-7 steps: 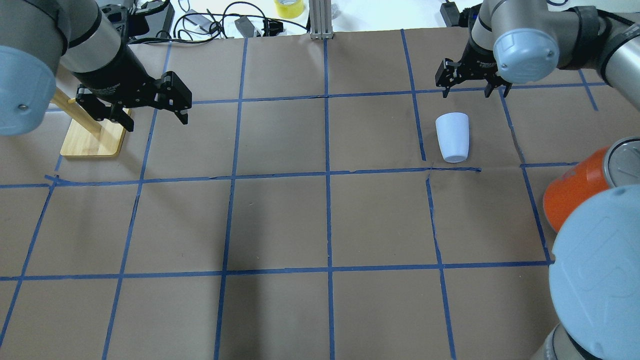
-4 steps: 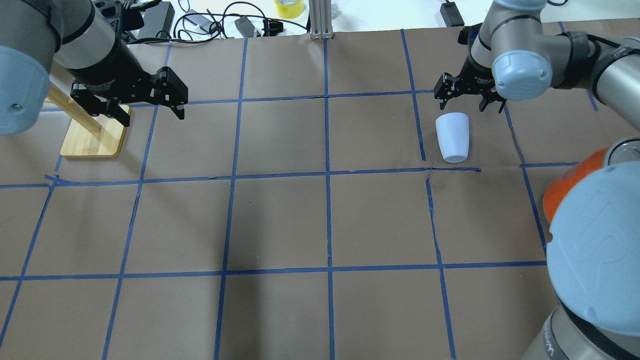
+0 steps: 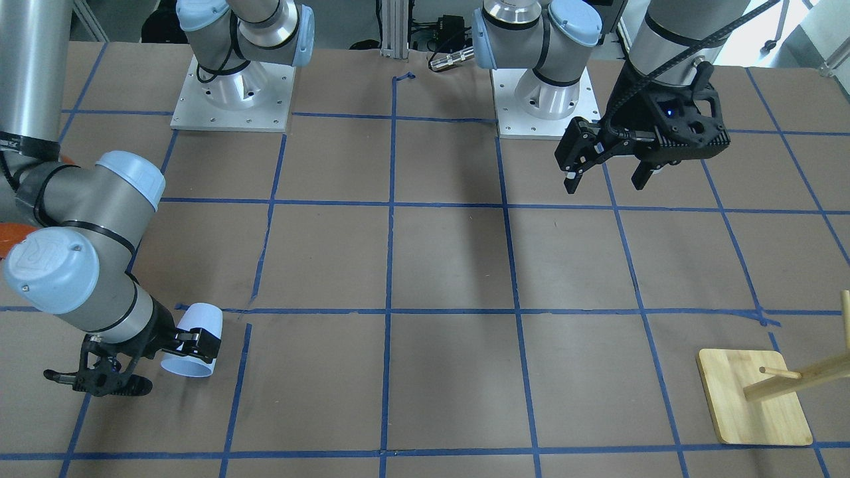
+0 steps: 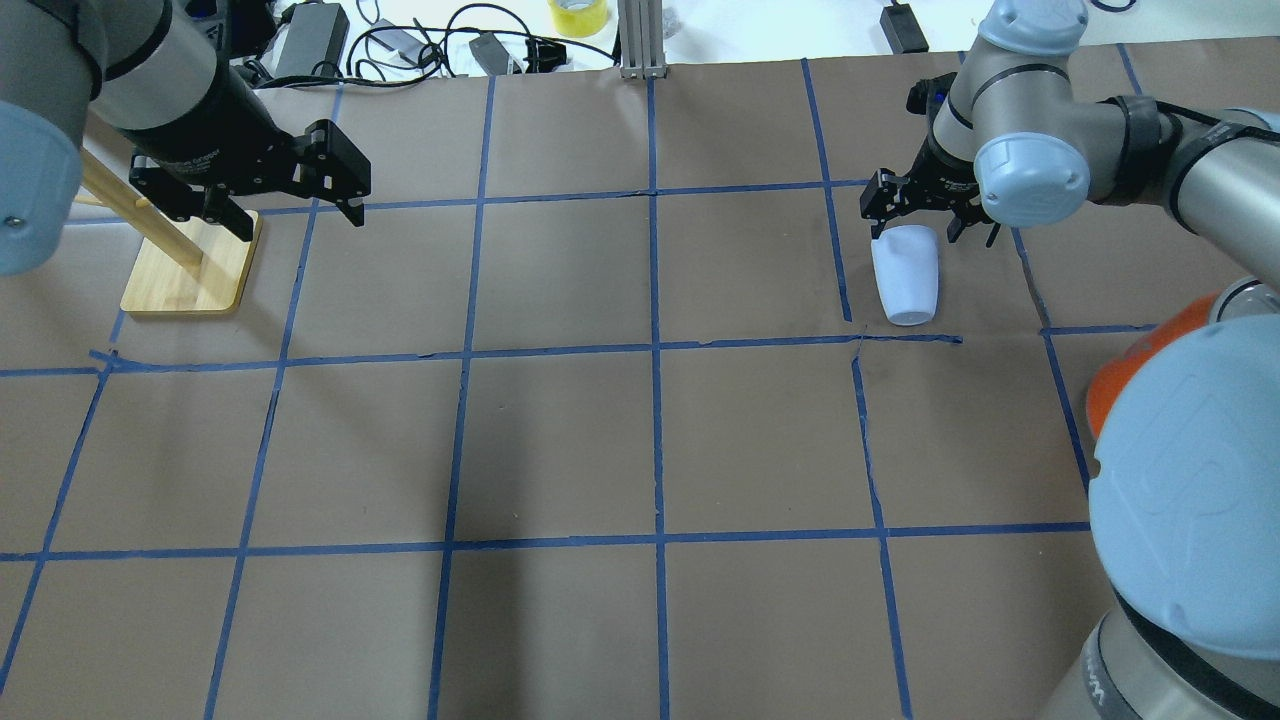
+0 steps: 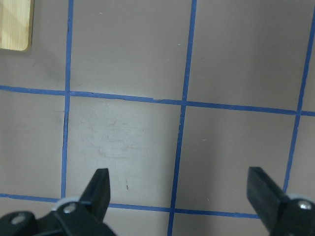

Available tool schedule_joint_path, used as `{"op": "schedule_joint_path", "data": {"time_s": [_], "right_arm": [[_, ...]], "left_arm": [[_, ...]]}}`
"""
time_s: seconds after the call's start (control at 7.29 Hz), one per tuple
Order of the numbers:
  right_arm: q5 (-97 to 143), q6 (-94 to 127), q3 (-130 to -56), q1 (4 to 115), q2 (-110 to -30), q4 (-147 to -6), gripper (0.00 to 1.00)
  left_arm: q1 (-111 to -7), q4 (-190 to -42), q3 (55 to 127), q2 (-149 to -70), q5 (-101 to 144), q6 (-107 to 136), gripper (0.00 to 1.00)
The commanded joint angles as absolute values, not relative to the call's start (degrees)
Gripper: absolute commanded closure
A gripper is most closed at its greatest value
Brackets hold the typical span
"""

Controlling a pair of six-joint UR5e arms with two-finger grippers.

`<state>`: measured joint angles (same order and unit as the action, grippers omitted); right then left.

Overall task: Flip cup
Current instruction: 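Close the right gripper on the white cup's base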

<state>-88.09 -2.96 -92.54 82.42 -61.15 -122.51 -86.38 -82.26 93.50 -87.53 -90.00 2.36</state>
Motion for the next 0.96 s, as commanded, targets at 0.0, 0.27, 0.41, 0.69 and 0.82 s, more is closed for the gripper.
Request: {"op": "schedule_joint_path", "data": {"time_s": [0.0,0.27,0.41,0.69,0.82], "right_arm": [[-88.2,-4.1,-94.7,82.5,-60.1,-126.7,0.00],[-88.3,-5.0,-95.2,82.5,-59.4,-127.6,0.00],[-88.2,-4.9,-95.4,82.5,-59.4,-128.4,0.00],[-88.7,-5.0,-97.5,82.5,-58.5,-131.4,0.00],[-88.9,-5.0,-98.0,82.5,-58.5,-132.8,0.00]], "left_arm": [[-86.4,-82.5,93.8,-87.4,-90.3,2.4,0.00],[-86.3,-81.7,93.7,-87.1,-90.3,2.3,0.00],[-86.3,-81.7,93.8,-87.3,-89.5,2.3,0.00],[-86.3,-81.7,93.7,-87.9,-89.6,2.3,0.00],[-85.9,-81.7,93.8,-88.4,-90.0,2.1,0.00]]}}
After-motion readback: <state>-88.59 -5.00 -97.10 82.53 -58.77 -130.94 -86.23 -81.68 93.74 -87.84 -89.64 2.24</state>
